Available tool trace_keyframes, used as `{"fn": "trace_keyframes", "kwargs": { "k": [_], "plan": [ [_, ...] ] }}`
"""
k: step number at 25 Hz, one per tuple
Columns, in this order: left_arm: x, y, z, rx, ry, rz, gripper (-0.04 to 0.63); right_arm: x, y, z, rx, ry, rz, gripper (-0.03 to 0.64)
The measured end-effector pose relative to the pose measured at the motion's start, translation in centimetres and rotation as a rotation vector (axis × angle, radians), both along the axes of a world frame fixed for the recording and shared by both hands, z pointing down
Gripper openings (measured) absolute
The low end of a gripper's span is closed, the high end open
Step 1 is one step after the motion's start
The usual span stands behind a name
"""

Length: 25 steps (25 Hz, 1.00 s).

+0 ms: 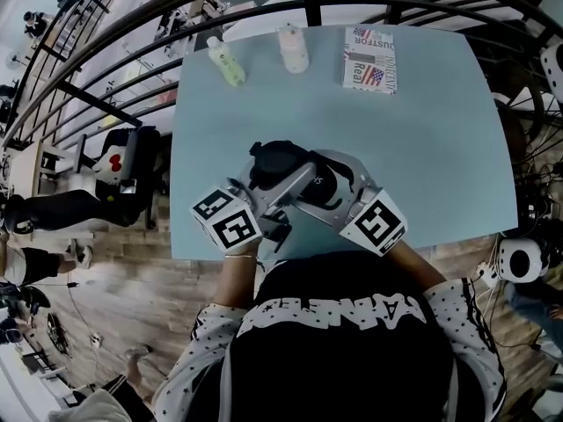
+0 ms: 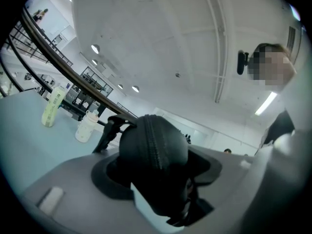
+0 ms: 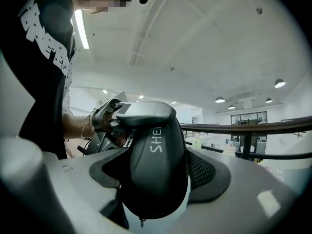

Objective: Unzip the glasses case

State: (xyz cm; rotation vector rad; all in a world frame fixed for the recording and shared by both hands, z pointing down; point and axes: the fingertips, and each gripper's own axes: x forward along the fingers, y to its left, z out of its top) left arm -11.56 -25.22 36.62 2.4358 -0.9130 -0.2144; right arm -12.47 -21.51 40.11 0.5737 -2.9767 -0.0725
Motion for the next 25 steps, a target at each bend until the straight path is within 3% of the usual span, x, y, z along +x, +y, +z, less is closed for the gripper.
{"fn": "trace_keyframes", "kwargs": {
  "k": [6, 12, 19, 25],
  "plan": [
    [-1.3, 0.0, -1.1, 0.0, 0.069, -0.034, 0.0, 0.6, 0.2, -0.9, 0.042, -0.034, -0.017, 0.359],
    [-3.9, -0.3, -2.5, 0.029, 0.088, -0.109, 0.0, 2.9, 0.7, -1.9, 0.033, -0.101, 0.015, 0.355],
    [-5.8, -0.7, -3.4, 0.048, 0.135, -0.175, 0.0, 3.3, 1.3, 0.4, -0.043, -0.056, 0.021, 0.243],
    [-5.2, -0.3, -4.2, 0.057, 0.178, -0.159, 0.0, 3.0, 1.2, 1.2, -0.096, -0.052, 0.06, 0.111]
  ]
}}
